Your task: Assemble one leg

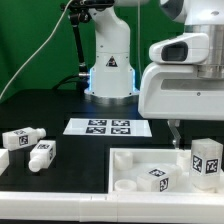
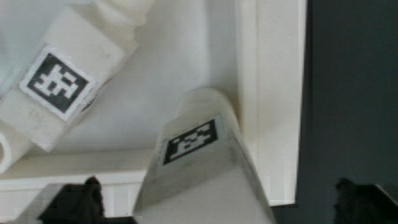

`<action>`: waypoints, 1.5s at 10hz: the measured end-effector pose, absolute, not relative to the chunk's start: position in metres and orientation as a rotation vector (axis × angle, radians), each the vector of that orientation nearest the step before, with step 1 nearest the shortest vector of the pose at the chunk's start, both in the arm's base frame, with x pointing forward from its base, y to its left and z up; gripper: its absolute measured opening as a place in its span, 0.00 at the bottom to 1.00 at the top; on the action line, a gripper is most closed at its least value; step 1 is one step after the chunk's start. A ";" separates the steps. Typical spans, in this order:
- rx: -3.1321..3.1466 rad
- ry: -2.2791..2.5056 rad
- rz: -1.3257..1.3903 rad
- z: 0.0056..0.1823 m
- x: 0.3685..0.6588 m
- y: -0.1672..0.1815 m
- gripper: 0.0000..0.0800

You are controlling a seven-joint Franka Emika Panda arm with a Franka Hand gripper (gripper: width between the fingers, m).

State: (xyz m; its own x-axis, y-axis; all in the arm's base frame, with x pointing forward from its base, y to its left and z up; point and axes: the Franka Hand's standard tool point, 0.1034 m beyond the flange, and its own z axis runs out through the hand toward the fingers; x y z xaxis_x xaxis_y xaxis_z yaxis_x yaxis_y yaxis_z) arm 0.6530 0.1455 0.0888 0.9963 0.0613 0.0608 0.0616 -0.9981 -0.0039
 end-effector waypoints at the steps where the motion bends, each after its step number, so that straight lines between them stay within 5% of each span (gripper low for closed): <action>1: -3.131 -0.165 -0.095 0.089 0.653 0.144 0.81; 3: -3.132 -0.160 -0.095 0.089 0.653 0.144 0.76; 4: -3.132 -0.160 -0.095 0.089 0.653 0.144 0.53; 5: -3.132 -0.160 -0.095 0.089 0.653 0.144 0.53; 6: -3.132 -0.140 -0.096 0.089 0.653 0.144 0.35; 9: -3.130 -0.018 -0.094 0.089 0.653 0.144 0.35; 15: -2.883 1.005 -0.125 0.088 0.654 0.141 0.35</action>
Offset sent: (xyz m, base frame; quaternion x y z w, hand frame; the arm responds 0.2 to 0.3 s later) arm 0.0000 0.0000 0.0000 0.0000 0.0000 0.0000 1.0000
